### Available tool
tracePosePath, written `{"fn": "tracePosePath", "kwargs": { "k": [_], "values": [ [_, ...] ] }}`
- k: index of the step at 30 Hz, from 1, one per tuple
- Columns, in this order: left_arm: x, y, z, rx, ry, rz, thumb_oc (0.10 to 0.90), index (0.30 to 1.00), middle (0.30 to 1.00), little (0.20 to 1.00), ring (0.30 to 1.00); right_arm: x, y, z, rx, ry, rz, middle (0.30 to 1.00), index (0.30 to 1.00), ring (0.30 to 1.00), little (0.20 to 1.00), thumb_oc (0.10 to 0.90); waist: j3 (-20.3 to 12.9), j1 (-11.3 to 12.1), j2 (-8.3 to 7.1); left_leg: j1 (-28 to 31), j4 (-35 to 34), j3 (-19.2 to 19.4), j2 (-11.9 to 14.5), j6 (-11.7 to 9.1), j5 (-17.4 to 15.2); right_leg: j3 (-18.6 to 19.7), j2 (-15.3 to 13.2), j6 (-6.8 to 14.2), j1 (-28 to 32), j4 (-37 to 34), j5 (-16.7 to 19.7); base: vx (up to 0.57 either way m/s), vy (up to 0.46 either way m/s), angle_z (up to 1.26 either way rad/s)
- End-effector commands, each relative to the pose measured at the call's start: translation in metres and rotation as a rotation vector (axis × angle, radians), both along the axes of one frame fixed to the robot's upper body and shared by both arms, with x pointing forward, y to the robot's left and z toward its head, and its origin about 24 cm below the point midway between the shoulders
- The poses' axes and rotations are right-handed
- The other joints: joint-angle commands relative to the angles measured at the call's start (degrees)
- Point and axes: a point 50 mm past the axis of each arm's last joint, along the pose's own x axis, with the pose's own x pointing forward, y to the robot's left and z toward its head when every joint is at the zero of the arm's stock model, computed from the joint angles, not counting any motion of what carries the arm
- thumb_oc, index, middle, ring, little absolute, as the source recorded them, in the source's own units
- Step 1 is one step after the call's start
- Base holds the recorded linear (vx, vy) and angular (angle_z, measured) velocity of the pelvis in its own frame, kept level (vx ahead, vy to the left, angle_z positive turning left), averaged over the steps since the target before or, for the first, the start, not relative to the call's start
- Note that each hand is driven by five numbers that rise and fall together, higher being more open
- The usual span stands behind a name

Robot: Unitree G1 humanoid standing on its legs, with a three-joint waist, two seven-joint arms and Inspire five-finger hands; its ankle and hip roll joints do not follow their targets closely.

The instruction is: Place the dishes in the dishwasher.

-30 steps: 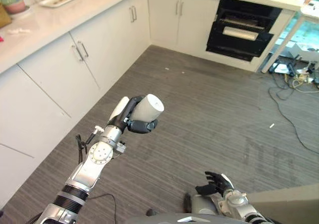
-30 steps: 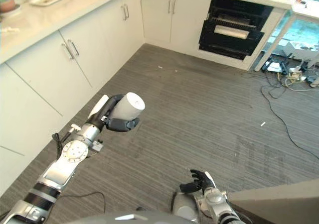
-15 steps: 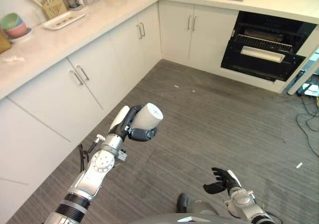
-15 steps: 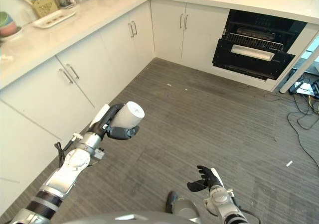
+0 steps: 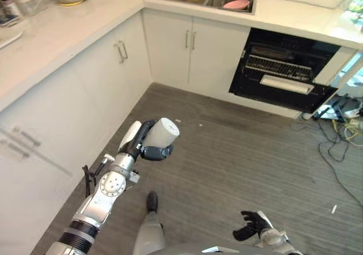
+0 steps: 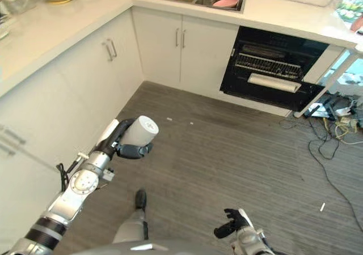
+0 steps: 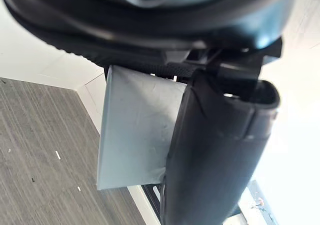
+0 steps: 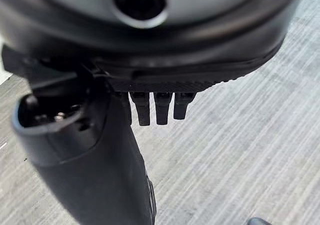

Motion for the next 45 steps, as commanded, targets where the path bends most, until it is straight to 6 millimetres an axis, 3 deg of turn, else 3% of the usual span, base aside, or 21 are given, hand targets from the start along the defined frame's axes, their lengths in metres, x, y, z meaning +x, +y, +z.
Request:
{"fn": "tracePosePath", "kwargs": {
  "k": [1, 3, 4, 6, 8, 9, 10, 12, 13, 14, 16, 20, 23, 26, 28, 30, 33, 36, 39, 42, 45],
  "values": [
    [0.017, -0.01, 0.079, -0.083, -0.386, -0.058, 0.4, 0.3, 0.3, 0.3, 0.3, 0.023, -0.011, 0.012, -0.033, -0.102, 0.028, 0.9, 0.9, 0.9, 0.9, 0.8, -1.23, 1.16, 3.01, 7.29, 0.18, -0.55, 8.08, -11.21, -6.59, 1.52, 1.98, -0.86, -10.04, -2.94, 3.0, 0.4, 0.408, -0.17],
    [0.02, -0.012, 0.082, -0.07, -0.387, -0.076, 0.4, 0.3, 0.3, 0.3, 0.3, 0.024, -0.008, 0.012, -0.017, -0.111, 0.015, 0.9, 0.9, 0.9, 0.9, 0.8, -1.28, 0.97, 2.12, 8.5, 2.03, 0.6, 4.96, -7.93, -10.08, 3.31, -1.16, 0.28, -14.45, 8.3, 5.95, 0.33, 0.43, -0.14],
    [0.022, -0.014, 0.085, -0.063, -0.392, -0.092, 0.4, 0.3, 0.3, 0.3, 0.3, 0.028, -0.007, 0.013, -0.007, -0.124, 0.011, 0.9, 0.9, 0.9, 0.9, 0.8, -0.69, 0.18, 1.73, 9.62, 2.81, 1.07, 3.48, -6.42, -11.78, 4.24, -2.77, 1.27, -16.93, 14.99, 10.97, 0.25, 0.424, 0.06],
    [0.023, -0.013, 0.088, -0.049, -0.398, -0.089, 0.4, 0.3, 0.3, 0.3, 0.3, 0.041, -0.003, 0.02, 0.01, -0.184, 0.01, 0.9, 0.9, 0.9, 0.9, 0.8, 0.41, -0.79, 2.55, 12.69, 2.78, 2.27, 2.21, -3.9, -14.06, 5.03, -3.96, 1.17, -23.74, 26.25, 14.72, 0.26, 0.425, 0.33],
    [0.025, -0.015, 0.091, -0.035, -0.413, -0.094, 0.4, 0.3, 0.3, 0.3, 0.3, 0.058, 0.0, 0.029, 0.025, -0.259, 0.002, 0.9, 0.9, 0.9, 0.9, 0.8, 0.96, -1.53, 3.75, 15.83, 2.01, 3.92, 1.59, -2.78, -15.42, 1.88, -3.24, 0.99, -29.48, 31.54, 13.82, 0.25, 0.328, -0.2],
    [0.025, -0.015, 0.091, -0.036, -0.414, -0.094, 0.4, 0.3, 0.3, 0.3, 0.3, 0.058, 0.0, 0.029, 0.025, -0.26, 0.001, 0.9, 0.9, 0.9, 0.9, 0.8, 0.93, -1.48, 3.83, 15.7, 1.94, 3.96, 1.68, -2.8, -15.24, 1.88, -3.15, 0.87, -29.7, 31.59, 13.91, 0.41, 0.31, -0.53],
    [0.024, -0.016, 0.09, -0.044, -0.419, -0.087, 0.4, 0.3, 0.3, 0.3, 0.3, 0.078, 0.0, 0.045, 0.029, -0.365, 0.029, 0.9, 0.9, 0.9, 0.9, 0.8, 1.25, -3.24, 3.88, 19.25, 0.73, 4.31, -0.5, -2.4, -16.56, -0.26, 1.93, 0.48, -33.56, 25.93, 11.13, 0.43, 0.249, -0.27],
    [0.025, -0.016, 0.091, -0.045, -0.431, -0.084, 0.4, 0.3, 0.3, 0.3, 0.3, 0.09, -0.002, 0.056, 0.022, -0.431, 0.044, 0.9, 0.9, 0.9, 0.9, 0.8, 1.35, -3.64, 3.66, 20.75, 0.27, 4.61, -1.24, -2.51, -17.47, -2.65, 2.91, 0.85, -34.06, 20.17, 10.5, 0.42, 0.202, -0.18],
    [0.026, -0.018, 0.093, -0.036, -0.441, -0.093, 0.4, 0.3, 0.3, 0.3, 0.3, 0.109, 0.0, 0.074, 0.021, -0.533, 0.083, 0.9, 0.9, 0.9, 0.9, 0.8, 0.32, -3.6, 2.85, 23.63, -1.49, 6.07, -2.47, -3.2, -19.88, -10.09, 3.39, 0.62, -34.52, 9.1, 7.65, 0.38, 0.114, -0.32],
    [0.027, -0.019, 0.093, -0.034, -0.445, -0.092, 0.4, 0.3, 0.3, 0.3, 0.3, 0.115, 0.001, 0.08, 0.011, -0.566, 0.107, 0.9, 0.9, 0.9, 0.9, 0.8, -0.07, -3.15, 2.37, 24.8, -2.05, 7.17, -2.63, -3.54, -20.59, -15.53, 3.76, 0.21, -34.68, 5.28, 8.57, 0.48, 0.134, -0.49],
    [0.026, -0.018, 0.093, -0.024, -0.448, -0.09, 0.4, 0.3, 0.3, 0.3, 0.3, 0.122, 0.006, 0.088, 0.009, -0.611, 0.147, 0.9, 0.9, 0.9, 0.9, 0.8, -0.69, -2.6, 2.05, 26.54, -2.69, 8.72, -3.02, -3.64, -21.54, -19.83, 4.77, -0.58, -34.33, 1.29, 9.38, 0.28, 0.047, -0.4],
    [0.026, -0.023, 0.084, -0.048, -0.42, -0.091, 0.4, 0.3, 0.3, 0.3, 0.3, 0.115, 0.006, 0.091, 0.001, -0.631, 0.179, 0.9, 0.9, 0.9, 0.9, 0.8, -2.49, -3.7, 1.79, 28.2, 3.69, 8.6, -2.88, -4.88, -23.47, -16.47, 6.93, -3.68, -30.21, 0.37, 7.74, 0.45, 0.017, -0.4],
    [0.025, -0.024, 0.08, -0.077, -0.407, -0.086, 0.4, 0.3, 0.3, 0.3, 0.3, 0.112, 0.001, 0.097, -0.006, -0.655, 0.184, 0.9, 0.9, 0.9, 0.9, 0.8, -2.2, -3.68, 1.52, 22.02, 26.77, 9.04, 0.27, -9.85, -15.89, -15.54, 8.24, -7.3, -25.24, -1.22, 7.2, 0.32, -0.052, -0.18],
    [0.026, -0.023, 0.08, -0.098, -0.413, -0.069, 0.4, 0.3, 0.3, 0.3, 0.3, 0.113, 0.0, 0.097, -0.009, -0.657, 0.176, 0.9, 0.9, 0.9, 0.9, 0.8, -1.34, -2.65, 1.2, 16.51, 32.64, 7.65, 1.3, -10.09, -14.97, -14.17, 8.55, -7.87, -23.06, -2.85, 6.88, 0.13, 0.04, -0.5],
    [0.024, -0.019, 0.078, -0.114, -0.419, -0.033, 0.4, 0.3, 0.3, 0.3, 0.3, 0.116, 0.001, 0.102, -0.01, -0.686, 0.185, 0.9, 0.9, 0.9, 0.9, 0.8, -0.71, -1.31, 0.42, 13.7, 25.15, 6.4, 1.27, -7.47, -19.4, -11.29, 7.24, -6.4, -20.72, -4.66, 6.96, 0.3, 0.227, -0.52],
    [0.024, -0.018, 0.078, -0.115, -0.424, -0.028, 0.4, 0.3, 0.3, 0.3, 0.3, 0.117, 0.002, 0.103, -0.012, -0.688, 0.186, 0.9, 0.9, 0.9, 0.9, 0.8, -0.51, -0.69, 0.08, 13.45, 22.78, 5.49, 0.8, -6.93, -20.53, -10.07, 6.74, -5.8, -20.3, -4.97, 7.13, 0.16, 0.157, -0.63],
    [0.019, -0.01, 0.077, -0.113, -0.43, 0.014, 0.4, 0.3, 0.3, 0.3, 0.3, 0.121, 0.002, 0.107, -0.02, -0.71, 0.201, 0.9, 0.9, 0.9, 0.9, 0.8, 0.16, 0.57, -0.12, 10.2, 15.3, 0.84, 1.95, -7.56, -18.58, -6.62, 5.63, -4.78, -19.05, -5.39, 6.92, 0.15, 0.197, -0.66],
    [0.015, -0.004, 0.073, -0.13, -0.433, 0.056, 0.4, 0.3, 0.3, 0.3, 0.3, 0.122, -0.001, 0.108, -0.042, -0.71, 0.207, 0.9, 0.9, 0.9, 0.9, 0.8, 0.31, 1.47, 2.11, 10.09, 6.43, -8.45, 5.05, -9.8, -12.59, -2.09, 4.92, -3.62, -17.66, -4.36, 5.16, 0.21, 0.317, -1.05],
    [0.016, -0.009, 0.071, -0.141, -0.423, 0.037, 0.4, 0.3, 0.3, 0.3, 0.3, 0.119, -0.005, 0.109, -0.048, -0.717, 0.196, 0.9, 0.9, 0.9, 0.9, 0.8, -0.55, -0.01, 3.86, 12.44, 1.62, -7.0, 6.5, -10.45, -11.79, -1.64, 4.21, -2.55, -16.78, -4.21, 4.33, 0.18, 0.302, -0.65],
    [0.018, -0.016, 0.07, -0.146, -0.414, 0.004, 0.4, 0.3, 0.3, 0.3, 0.3, 0.114, -0.012, 0.109, -0.058, -0.721, 0.162, 0.9, 0.9, 0.9, 0.9, 0.8, -1.74, -0.78, 4.42, 15.16, -0.64, -5.64, 5.42, -10.24, -12.36, -1.23, 2.64, -1.48, -16.65, -4.2, 4.85, 0.18, 0.303, -0.25],
    [0.021, -0.026, 0.074, -0.144, -0.412, -0.058, 0.4, 0.3, 0.3, 0.3, 0.3, 0.116, -0.013, 0.118, -0.033, -0.776, 0.106, 0.9, 0.9, 0.9, 0.9, 0.8, -2.58, -2.02, 4.24, 16.7, -0.51, -4.85, 1.98, -7.83, -14.87, 0.78, -0.21, -0.17, -17.58, -2.17, 5.14, 0.15, 0.31, -0.13]
  ]
}}
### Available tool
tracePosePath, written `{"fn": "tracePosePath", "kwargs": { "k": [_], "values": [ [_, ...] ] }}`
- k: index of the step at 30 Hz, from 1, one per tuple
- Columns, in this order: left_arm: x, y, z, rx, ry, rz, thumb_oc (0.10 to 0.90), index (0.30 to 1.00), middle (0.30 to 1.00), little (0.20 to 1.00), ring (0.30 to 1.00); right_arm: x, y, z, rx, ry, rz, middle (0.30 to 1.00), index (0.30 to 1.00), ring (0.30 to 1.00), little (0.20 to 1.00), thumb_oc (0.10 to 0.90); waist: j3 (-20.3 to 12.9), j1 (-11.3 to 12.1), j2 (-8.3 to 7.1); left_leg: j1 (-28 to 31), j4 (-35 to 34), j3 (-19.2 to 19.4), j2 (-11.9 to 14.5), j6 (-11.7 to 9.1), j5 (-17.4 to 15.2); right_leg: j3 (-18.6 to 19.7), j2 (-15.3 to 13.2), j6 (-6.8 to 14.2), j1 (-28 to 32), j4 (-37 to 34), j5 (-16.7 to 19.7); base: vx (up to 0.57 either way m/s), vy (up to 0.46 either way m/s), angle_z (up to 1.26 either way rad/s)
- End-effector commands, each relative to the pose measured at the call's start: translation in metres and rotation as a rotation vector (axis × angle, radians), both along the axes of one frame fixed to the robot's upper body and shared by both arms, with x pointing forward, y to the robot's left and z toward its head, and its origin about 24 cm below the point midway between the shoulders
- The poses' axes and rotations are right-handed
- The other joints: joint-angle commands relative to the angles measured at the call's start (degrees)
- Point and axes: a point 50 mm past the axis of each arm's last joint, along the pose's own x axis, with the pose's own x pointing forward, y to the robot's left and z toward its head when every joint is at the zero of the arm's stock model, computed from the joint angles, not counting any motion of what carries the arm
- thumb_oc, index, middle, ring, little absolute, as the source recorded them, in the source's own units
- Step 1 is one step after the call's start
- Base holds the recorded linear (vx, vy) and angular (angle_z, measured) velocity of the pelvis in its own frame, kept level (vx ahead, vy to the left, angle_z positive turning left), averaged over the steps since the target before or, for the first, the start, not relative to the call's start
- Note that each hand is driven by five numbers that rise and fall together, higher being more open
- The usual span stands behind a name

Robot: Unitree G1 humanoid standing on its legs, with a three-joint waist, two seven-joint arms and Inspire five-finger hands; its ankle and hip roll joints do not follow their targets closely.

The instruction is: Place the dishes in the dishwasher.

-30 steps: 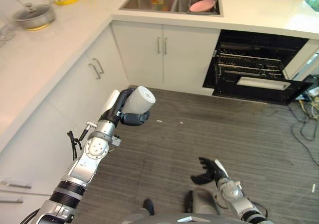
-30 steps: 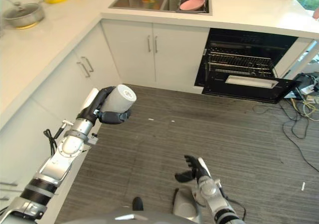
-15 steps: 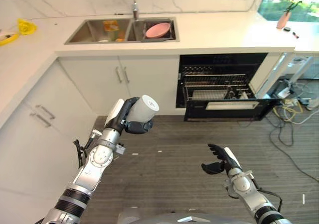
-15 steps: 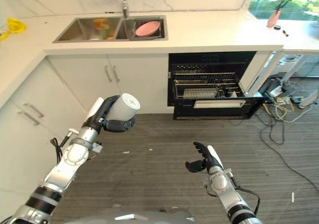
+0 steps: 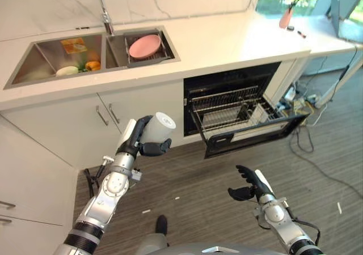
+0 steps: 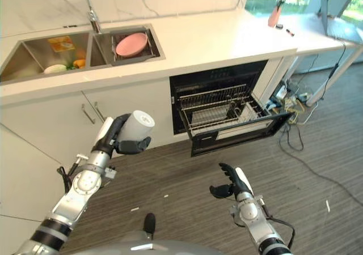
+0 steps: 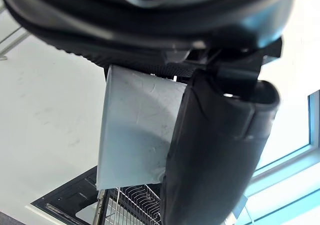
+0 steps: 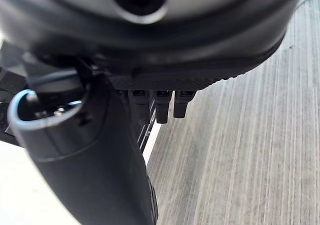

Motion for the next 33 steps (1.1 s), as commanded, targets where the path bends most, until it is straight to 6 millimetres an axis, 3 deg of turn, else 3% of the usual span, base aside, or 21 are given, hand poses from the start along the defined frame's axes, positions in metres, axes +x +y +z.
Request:
{"fn": "tracePosePath", "kwargs": {
  "k": [1, 3, 4, 5, 7, 8, 12, 15, 16, 17, 19, 20, 21, 22, 23, 24, 27, 28, 31, 32, 33],
  "values": [
    [0.016, -0.023, 0.068, -0.056, -0.319, -0.143, 0.4, 0.3, 0.3, 0.3, 0.3, 0.036, -0.008, 0.05, 0.017, -0.29, -0.026, 0.9, 0.9, 0.9, 0.9, 0.8, -2.95, 0.18, 0.17, 6.97, 3.33, 1.59, 5.16, -4.34, -11.87, 2.07, -1.98, 1.15, -8.37, 4.44, 4.61, 0.12, 0.355, -0.23],
    [0.019, -0.027, 0.072, -0.055, -0.321, -0.17, 0.4, 0.3, 0.3, 0.3, 0.3, 0.046, -0.006, 0.068, 0.052, -0.38, -0.041, 0.9, 0.9, 0.9, 0.9, 0.8, -1.48, -1.03, 0.13, 7.56, 4.49, 2.86, 3.87, -1.94, -13.62, 4.99, -2.8, 1.5, -12.73, 12.67, 5.93, 0.07, 0.346, -0.38],
    [0.02, -0.027, 0.074, -0.056, -0.324, -0.169, 0.4, 0.3, 0.3, 0.3, 0.3, 0.057, -0.003, 0.085, 0.074, -0.462, -0.037, 0.9, 0.9, 0.9, 0.9, 0.8, -0.3, -0.63, 0.08, 8.16, 5.38, 6.21, 4.02, -0.82, -14.83, 4.05, -3.51, 2.43, -17.71, 18.36, 7.67, 0.02, 0.291, -0.79],
    [0.021, -0.028, 0.074, -0.056, -0.325, -0.169, 0.4, 0.3, 0.3, 0.3, 0.3, 0.063, 0.0, 0.096, 0.084, -0.513, -0.024, 0.9, 0.9, 0.9, 0.9, 0.8, -0.23, -0.25, 0.23, 8.76, 5.09, 7.93, 3.98, -0.5, -15.1, 1.9, -3.63, 2.48, -19.75, 19.45, 8.51, 0.05, 0.254, -1.29],
    [0.021, -0.028, 0.074, -0.06, -0.326, -0.17, 0.4, 0.3, 0.3, 0.3, 0.3, 0.067, 0.003, 0.107, 0.093, -0.56, -0.01, 0.9, 0.9, 0.9, 0.9, 0.8, -0.5, -0.42, 0.42, 9.71, 4.04, 9.19, 3.74, -0.28, -15.23, 0.46, -2.38, 2.21, -20.99, 18.85, 8.19, 0.12, 0.166, -1.31],
    [0.02, -0.028, 0.075, -0.066, -0.331, -0.168, 0.4, 0.3, 0.3, 0.3, 0.3, 0.074, 0.004, 0.132, 0.103, -0.674, 0.018, 0.9, 0.9, 0.9, 0.9, 0.8, -0.28, -1.83, 0.35, 11.99, 2.6, 10.57, 2.14, 0.35, -15.8, -1.79, 1.43, 1.93, -24.18, 16.37, 8.56, 0.18, 0.177, -1.02],
    [0.021, -0.029, 0.079, -0.046, -0.353, -0.172, 0.4, 0.3, 0.3, 0.3, 0.3, 0.079, 0.016, 0.165, 0.139, -0.831, 0.075, 0.9, 0.9, 0.9, 0.9, 0.8, -0.77, -1.71, 0.68, 15.62, 0.03, 12.68, 0.98, 0.76, -18.16, -11.58, 3.26, 0.85, -24.73, 9.54, 8.46, 0.23, 0.105, -0.75],
    [0.02, -0.029, 0.081, -0.035, -0.361, -0.176, 0.4, 0.3, 0.3, 0.3, 0.3, 0.076, 0.019, 0.171, 0.154, -0.858, 0.092, 0.9, 0.9, 0.9, 0.9, 0.8, -0.99, -1.95, 0.34, 15.92, 0.07, 13.95, 0.54, 0.81, -18.16, -13.23, 3.32, -0.22, -23.35, 7.26, 8.98, 0.09, -0.019, -0.04],
    [0.02, -0.03, 0.08, -0.036, -0.366, -0.174, 0.4, 0.3, 0.3, 0.3, 0.3, 0.073, 0.02, 0.178, 0.18, -0.895, 0.099, 0.9, 0.9, 0.9, 0.9, 0.8, -1.86, -2.24, -0.18, 15.97, 1.92, 14.39, 0.52, 0.52, -19.37, -11.46, 4.44, -1.65, -21.1, 5.19, 8.65, 0.15, -0.038, -0.05],
    [0.02, -0.03, 0.08, -0.036, -0.366, -0.174, 0.4, 0.3, 0.3, 0.3, 0.3, 0.073, 0.02, 0.178, 0.18, -0.895, 0.099, 0.9, 0.9, 0.9, 0.9, 0.8, -1.86, -2.24, -0.18, 15.97, 1.92, 14.39, 0.52, 0.52, -19.37, -11.46, 4.44, -1.65, -21.1, 5.19, 8.65, 0.27, -0.055, 0.2],
    [0.021, -0.032, 0.08, -0.062, -0.373, -0.173, 0.4, 0.3, 0.3, 0.3, 0.3, 0.067, 0.025, 0.191, 0.26, -0.955, 0.129, 0.9, 0.9, 0.9, 0.9, 0.8, -2.17, -2.34, -0.3, 14.15, 12.24, 14.57, 1.96, -0.95, -21.05, -10.03, 4.81, -2.52, -18.69, 4.31, 8.13, 0.26, -0.053, 0.24],
    [0.021, -0.032, 0.08, -0.062, -0.373, -0.173, 0.4, 0.3, 0.3, 0.3, 0.3, 0.067, 0.025, 0.191, 0.26, -0.955, 0.129, 0.9, 0.9, 0.9, 0.9, 0.8, -2.17, -2.34, -0.3, 14.15, 12.24, 14.57, 1.96, -0.95, -21.05, -10.03, 4.81, -2.52, -18.69, 4.31, 8.13, 0.26, -0.102, -0.06],
    [0.023, -0.033, 0.082, -0.071, -0.379, -0.173, 0.4, 0.3, 0.3, 0.3, 0.3, 0.063, 0.028, 0.198, 0.321, -0.978, 0.145, 0.9, 0.9, 0.9, 0.9, 0.8, -1.51, -2.48, -0.47, 9.69, 24.14, 14.28, 4.1, -3.55, -19.0, -8.53, 5.63, -4.33, -17.11, 4.47, 6.86, 0.12, -0.066, -0.04],
    [0.023, -0.033, 0.082, -0.071, -0.379, -0.173, 0.4, 0.3, 0.3, 0.3, 0.3, 0.063, 0.028, 0.198, 0.321, -0.978, 0.145, 0.9, 0.9, 0.9, 0.9, 0.8, -1.51, -2.48, -0.47, 9.69, 24.14, 14.28, 4.1, -3.55, -19.0, -8.53, 5.63, -4.33, -17.11, 4.47, 6.86, 0.22, -0.079, -0.03],
    [0.023, -0.032, 0.081, -0.091, -0.382, -0.158, 0.4, 0.3, 0.3, 0.3, 0.3, 0.062, 0.032, 0.202, 0.367, -0.989, 0.165, 0.9, 0.9, 0.9, 0.9, 0.8, -0.32, -1.64, -0.45, 5.94, 33.23, 12.49, 4.36, -5.51, -15.4, -7.9, 5.8, -5.52, -15.21, 3.99, 6.0, 0.17, 0.056, -0.04],
    [0.024, -0.033, 0.08, -0.11, -0.381, -0.149, 0.4, 0.3, 0.3, 0.3, 0.3, 0.061, 0.036, 0.203, 0.402, -0.983, 0.189, 0.9, 0.9, 0.9, 0.9, 0.8, 0.11, -1.55, -0.66, 3.17, 32.25, 11.05, 5.03, -5.45, -14.39, -7.42, 5.29, -5.51, -14.11, 3.32, 5.77, 0.22, 0.103, -0.14],
    [0.021, -0.031, 0.078, -0.123, -0.38, -0.139, 0.4, 0.3, 0.3, 0.3, 0.3, 0.063, 0.036, 0.2, 0.419, -0.958, 0.194, 0.9, 0.9, 0.9, 0.9, 0.8, -0.22, -0.82, -1.13, 3.62, 24.05, 10.77, 8.03, -4.65, -17.11, -6.34, 3.43, -3.6, -12.48, 1.95, 5.78, 0.17, 0.215, -0.27],
    [0.021, -0.03, 0.078, -0.124, -0.383, -0.135, 0.4, 0.3, 0.3, 0.3, 0.3, 0.064, 0.036, 0.2, 0.422, -0.954, 0.19, 0.9, 0.9, 0.9, 0.9, 0.8, -0.49, -0.61, -1.28, 3.54, 20.55, 9.74, 8.47, -4.62, -16.23, -5.66, 2.66, -3.09, -12.65, 1.88, 6.03, 0.14, 0.27, -0.73],
    [0.02, -0.028, 0.077, -0.123, -0.384, -0.12, 0.4, 0.3, 0.3, 0.3, 0.3, 0.067, 0.038, 0.197, 0.43, -0.934, 0.193, 0.9, 0.9, 0.9, 0.9, 0.8, -0.63, -0.27, -0.55, 3.69, 14.06, 6.88, 10.83, -5.87, -13.21, -4.35, 1.87, -2.25, -12.48, 2.45, 5.42, 0.13, 0.258, -0.8],
    [0.02, -0.028, 0.077, -0.13, -0.387, -0.112, 0.4, 0.3, 0.3, 0.3, 0.3, 0.068, 0.038, 0.197, 0.418, -0.931, 0.197, 0.9, 0.9, 0.9, 0.9, 0.8, -0.52, -0.29, 0.4, 3.44, 11.62, 5.49, 12.71, -6.97, -10.36, -3.82, 0.79, -1.36, -12.11, 3.38, 4.84, 0.09, 0.314, 0.21],
    [0.02, -0.028, 0.076, -0.132, -0.384, -0.11, 0.4, 0.3, 0.3, 0.3, 0.3, 0.068, 0.039, 0.196, 0.424, -0.921, 0.203, 0.9, 0.9, 0.9, 0.9, 0.8, -0.61, -0.61, 1.11, 4.51, 9.64, 5.37, 12.72, -6.93, -11.21, -3.78, 0.48, -1.0, -12.33, 4.05, 4.78, 0.13, 0.448, 0.13]
  ]
}}
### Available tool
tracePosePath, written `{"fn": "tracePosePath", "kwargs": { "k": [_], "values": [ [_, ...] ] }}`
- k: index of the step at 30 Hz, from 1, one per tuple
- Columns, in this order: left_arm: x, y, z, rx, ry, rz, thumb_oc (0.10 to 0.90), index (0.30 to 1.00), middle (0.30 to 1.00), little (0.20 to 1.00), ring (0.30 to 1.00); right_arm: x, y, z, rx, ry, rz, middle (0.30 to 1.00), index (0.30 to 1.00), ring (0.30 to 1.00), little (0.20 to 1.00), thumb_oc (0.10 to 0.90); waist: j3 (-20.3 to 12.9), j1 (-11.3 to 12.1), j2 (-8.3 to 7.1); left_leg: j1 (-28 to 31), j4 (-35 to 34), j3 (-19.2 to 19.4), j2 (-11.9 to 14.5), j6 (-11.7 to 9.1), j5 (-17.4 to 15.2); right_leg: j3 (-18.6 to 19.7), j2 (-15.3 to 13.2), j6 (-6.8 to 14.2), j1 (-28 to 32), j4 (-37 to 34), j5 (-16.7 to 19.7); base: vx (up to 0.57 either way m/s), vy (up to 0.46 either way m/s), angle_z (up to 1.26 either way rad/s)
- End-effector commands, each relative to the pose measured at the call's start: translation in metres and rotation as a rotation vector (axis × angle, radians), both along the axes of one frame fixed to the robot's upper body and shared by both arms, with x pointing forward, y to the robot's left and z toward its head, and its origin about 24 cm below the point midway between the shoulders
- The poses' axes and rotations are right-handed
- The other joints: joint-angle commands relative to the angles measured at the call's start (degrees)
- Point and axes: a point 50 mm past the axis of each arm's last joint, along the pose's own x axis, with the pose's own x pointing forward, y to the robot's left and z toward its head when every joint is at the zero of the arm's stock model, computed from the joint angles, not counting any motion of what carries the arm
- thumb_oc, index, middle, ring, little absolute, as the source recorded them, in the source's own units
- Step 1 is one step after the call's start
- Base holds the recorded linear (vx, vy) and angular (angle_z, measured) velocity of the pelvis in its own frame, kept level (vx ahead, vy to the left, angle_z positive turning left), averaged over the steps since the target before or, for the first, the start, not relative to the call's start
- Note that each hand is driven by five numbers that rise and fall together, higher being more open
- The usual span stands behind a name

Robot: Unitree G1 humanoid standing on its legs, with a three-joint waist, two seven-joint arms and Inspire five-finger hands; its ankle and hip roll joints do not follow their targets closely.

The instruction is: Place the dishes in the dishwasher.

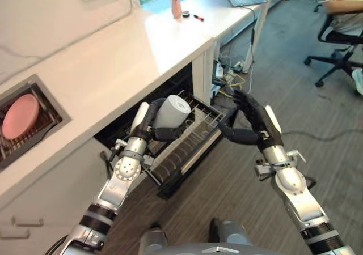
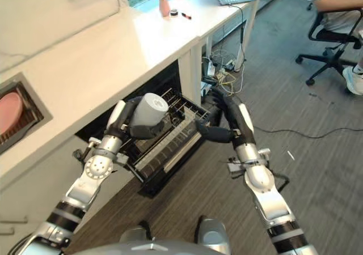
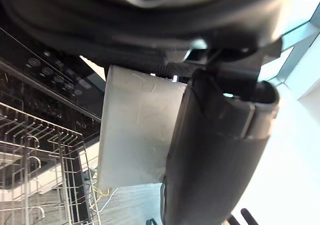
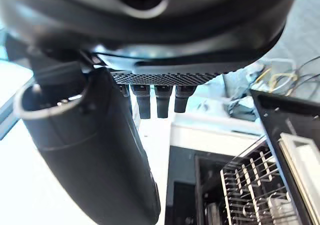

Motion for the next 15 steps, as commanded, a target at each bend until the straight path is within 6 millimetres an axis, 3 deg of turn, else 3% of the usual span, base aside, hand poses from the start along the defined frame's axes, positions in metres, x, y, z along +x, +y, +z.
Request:
{"fn": "tracePosePath", "kwargs": {
  "k": [1, 5, 8, 9, 15],
  "values": [
    [-0.003, 0.006, 0.051, -0.048, -0.264, -0.003, 0.4, 0.3, 0.3, 0.3, 0.3, 0.009, 0.016, 0.037, 0.054, -0.206, 0.092, 0.9, 0.9, 0.9, 0.9, 0.8, -4.61, 2.47, 0.12, 8.5, -8.26, 1.63, 0.26, -2.06, -4.23, 0.22, -1.52, 8.04, 8.06, -14.46, 4.33, 0.08, 0.359, 0.16],
    [-0.001, 0.0, 0.052, -0.027, -0.266, -0.037, 0.4, 0.3, 0.3, 0.3, 0.3, 0.003, 0.016, 0.031, 0.084, -0.181, 0.088, 0.9, 0.9, 0.9, 0.9, 0.8, -5.81, 2.25, 0.09, 12.2, -12.16, 2.81, -3.52, -0.91, -5.62, 1.2, -4.29, 9.68, 7.97, -14.26, 6.68, 0.07, 0.268, 0.09],
    [-0.001, 0.0, 0.052, -0.021, -0.266, -0.04, 0.4, 0.3, 0.3, 0.3, 0.3, 0.003, 0.017, 0.029, 0.09, -0.173, 0.092, 0.9, 0.9, 0.9, 0.9, 0.8, -5.89, 2.45, -0.15, 12.87, -12.62, 3.35, -4.16, -0.42, -5.94, 1.57, -4.89, 10.05, 8.06, -14.43, 7.02, 0.03, 0.152, 0.2],
    [0.0, 0.003, 0.052, -0.005, -0.267, -0.029, 0.4, 0.3, 0.3, 0.3, 0.3, 0.003, 0.025, 0.027, 0.098, -0.166, 0.107, 0.9, 0.9, 0.9, 0.9, 0.8, -6.17, 3.19, -0.88, 14.48, -14.58, 4.54, -6.06, 1.1, -6.51, 2.73, -6.31, 11.2, 8.01, -15.27, 8.37, 0.03, 0.194, 0.08],
    [0.0, 0.005, 0.052, 0.01, -0.269, -0.022, 0.4, 0.3, 0.3, 0.3, 0.3, 0.005, 0.033, 0.027, 0.114, -0.17, 0.123, 0.9, 0.9, 0.9, 0.9, 0.8, -6.84, 4.07, -1.77, 16.15, -17.35, 6.05, -7.61, 2.29, -6.62, 3.17, -7.45, 12.8, 8.18, -18.03, 10.66, 0.02, 0.086, -0.06]
  ]
}}
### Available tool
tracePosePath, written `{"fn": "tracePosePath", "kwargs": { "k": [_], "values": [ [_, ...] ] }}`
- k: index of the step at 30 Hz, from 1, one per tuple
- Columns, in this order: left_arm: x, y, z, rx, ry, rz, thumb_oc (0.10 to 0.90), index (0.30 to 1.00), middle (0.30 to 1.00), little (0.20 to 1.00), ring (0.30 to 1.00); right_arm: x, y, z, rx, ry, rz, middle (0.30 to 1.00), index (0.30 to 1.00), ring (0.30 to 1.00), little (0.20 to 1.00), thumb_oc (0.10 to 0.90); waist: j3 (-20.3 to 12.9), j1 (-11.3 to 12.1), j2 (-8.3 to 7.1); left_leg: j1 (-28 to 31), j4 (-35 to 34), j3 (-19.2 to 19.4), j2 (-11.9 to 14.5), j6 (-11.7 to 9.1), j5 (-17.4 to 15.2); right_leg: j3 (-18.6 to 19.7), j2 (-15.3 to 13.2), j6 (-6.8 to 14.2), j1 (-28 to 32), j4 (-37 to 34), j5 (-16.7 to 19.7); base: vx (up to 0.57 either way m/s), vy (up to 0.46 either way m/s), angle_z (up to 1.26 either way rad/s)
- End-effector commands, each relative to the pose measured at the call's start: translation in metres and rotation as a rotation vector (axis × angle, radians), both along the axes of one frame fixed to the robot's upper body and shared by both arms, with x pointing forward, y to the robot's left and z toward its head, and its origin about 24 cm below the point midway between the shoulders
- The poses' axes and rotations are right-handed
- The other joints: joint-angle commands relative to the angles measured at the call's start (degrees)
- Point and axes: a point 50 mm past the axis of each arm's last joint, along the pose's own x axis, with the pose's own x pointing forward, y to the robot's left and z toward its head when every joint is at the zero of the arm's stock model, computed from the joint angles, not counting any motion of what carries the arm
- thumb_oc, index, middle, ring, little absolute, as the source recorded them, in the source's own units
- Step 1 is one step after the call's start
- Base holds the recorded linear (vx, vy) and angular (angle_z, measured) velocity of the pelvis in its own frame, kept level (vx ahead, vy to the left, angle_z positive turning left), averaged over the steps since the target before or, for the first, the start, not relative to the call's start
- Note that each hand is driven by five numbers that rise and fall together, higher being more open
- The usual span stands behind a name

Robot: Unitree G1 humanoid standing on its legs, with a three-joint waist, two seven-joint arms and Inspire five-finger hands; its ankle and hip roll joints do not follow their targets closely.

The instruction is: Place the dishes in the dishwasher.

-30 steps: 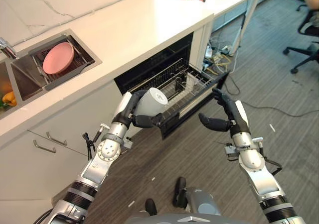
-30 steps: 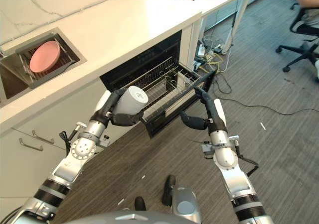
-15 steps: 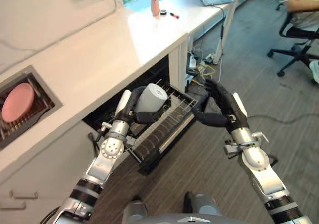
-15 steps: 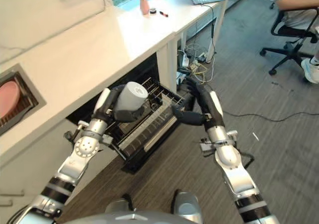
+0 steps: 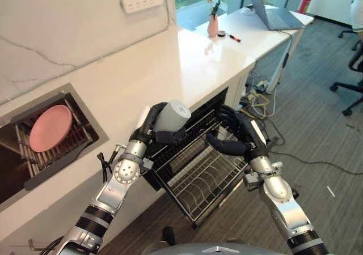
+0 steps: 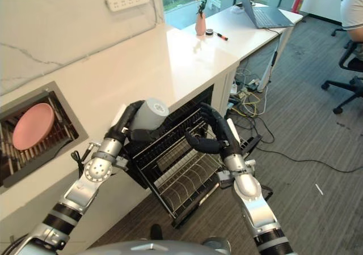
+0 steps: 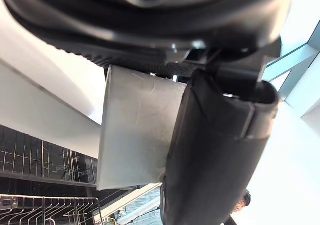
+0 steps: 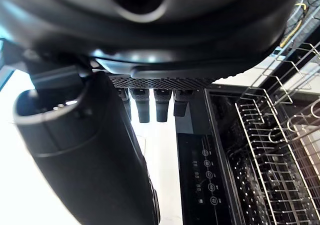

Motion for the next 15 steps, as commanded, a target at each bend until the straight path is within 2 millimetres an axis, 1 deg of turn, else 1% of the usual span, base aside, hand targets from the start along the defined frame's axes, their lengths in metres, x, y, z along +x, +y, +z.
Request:
{"fn": "tracePosePath", "kwargs": {
  "k": [1, 3, 4, 5, 9, 10, 11, 12, 15],
  "values": [
    [0.011, 0.002, 0.059, -0.04, -0.29, -0.016, 0.4, 0.3, 0.3, 0.3, 0.3, 0.017, 0.002, 0.056, 0.039, -0.288, 0.01, 0.9, 0.9, 0.9, 0.9, 0.8, -2.8, 0.41, -2.44, 7.38, 0.63, 1.95, 2.27, -1.51, -10.5, 0.86, -0.96, 1.55, -2.63, -4.06, 7.17, 0.01, 0.004, -0.09],
    [0.011, 0.002, 0.059, -0.044, -0.289, -0.017, 0.4, 0.3, 0.3, 0.3, 0.3, 0.017, 0.003, 0.056, 0.045, -0.289, 0.01, 0.9, 0.9, 0.9, 0.9, 0.8, -2.89, 0.46, -2.57, 7.5, 0.48, 2.02, 2.32, -1.54, -10.56, 0.62, -1.0, 1.64, -2.47, -4.54, 7.39, 0.01, -0.019, -0.04],
    [0.012, -0.001, 0.06, -0.065, -0.287, -0.027, 0.4, 0.3, 0.3, 0.3, 0.3, 0.017, 0.006, 0.057, 0.086, -0.293, 0.021, 0.9, 0.9, 0.9, 0.9, 0.8, -3.08, 0.39, -2.79, 7.9, 0.21, 2.49, 2.41, -1.65, -10.7, 0.26, -0.98, 1.82, -2.13, -5.55, 8.03, 0.02, -0.031, -0.04],
    [0.012, -0.001, 0.06, -0.065, -0.287, -0.027, 0.4, 0.3, 0.3, 0.3, 0.3, 0.017, 0.006, 0.057, 0.086, -0.293, 0.021, 0.9, 0.9, 0.9, 0.9, 0.8, -3.08, 0.39, -2.79, 7.9, 0.21, 2.49, 2.41, -1.65, -10.7, 0.26, -0.98, 1.82, -2.13, -5.55, 8.03, 0.02, -0.037, -0.05],
    [0.013, -0.008, 0.058, -0.137, -0.267, -0.054, 0.4, 0.3, 0.3, 0.3, 0.3, 0.016, 0.013, 0.062, 0.206, -0.296, 0.054, 0.9, 0.9, 0.9, 0.9, 0.8, -3.27, 0.07, -2.98, 8.4, 0.17, 3.18, 2.93, -1.88, -10.78, 0.13, -0.49, 1.73, -1.74, -7.27, 8.86, 0.02, -0.032, -0.05],
    [0.013, -0.008, 0.058, -0.137, -0.267, -0.054, 0.4, 0.3, 0.3, 0.3, 0.3, 0.016, 0.013, 0.062, 0.206, -0.296, 0.054, 0.9, 0.9, 0.9, 0.9, 0.8, -3.27, 0.07, -2.98, 8.4, 0.17, 3.18, 2.93, -1.88, -10.78, 0.13, -0.49, 1.73, -1.74, -7.27, 8.86, 0.02, -0.032, -0.15],
    [0.013, -0.011, 0.058, -0.164, -0.261, -0.062, 0.4, 0.3, 0.3, 0.3, 0.3, 0.015, 0.016, 0.064, 0.251, -0.299, 0.067, 0.9, 0.9, 0.9, 0.9, 0.8, -3.35, -0.1, -3.0, 8.58, 0.17, 3.48, 3.07, -1.98, -10.82, 0.19, -0.29, 1.69, -1.6, -7.75, 9.03, 0.04, -0.068, -0.16],
    [0.015, -0.016, 0.056, -0.205, -0.247, -0.066, 0.4, 0.3, 0.3, 0.3, 0.3, 0.013, 0.022, 0.068, 0.337, -0.301, 0.098, 0.9, 0.9, 0.9, 0.9, 0.8, -3.38, -0.4, -3.02, 8.92, 0.17, 4.0, 3.4, -2.19, -10.84, 0.47, 0.2, 1.65, -1.38, -8.49, 9.23, 0.05, -0.092, -0.24],
    [0.018, -0.023, 0.054, -0.239, -0.237, -0.066, 0.4, 0.3, 0.3, 0.3, 0.3, 0.009, 0.029, 0.076, 0.443, -0.316, 0.141, 0.9, 0.9, 0.9, 0.9, 0.8, -3.3, -0.75, -2.9, 9.21, 0.17, 4.7, 3.91, -2.5, -10.77, 1.17, 0.76, 1.49, -1.48, -8.82, 9.14, 0.03, -0.079, -0.25]
  ]
}}
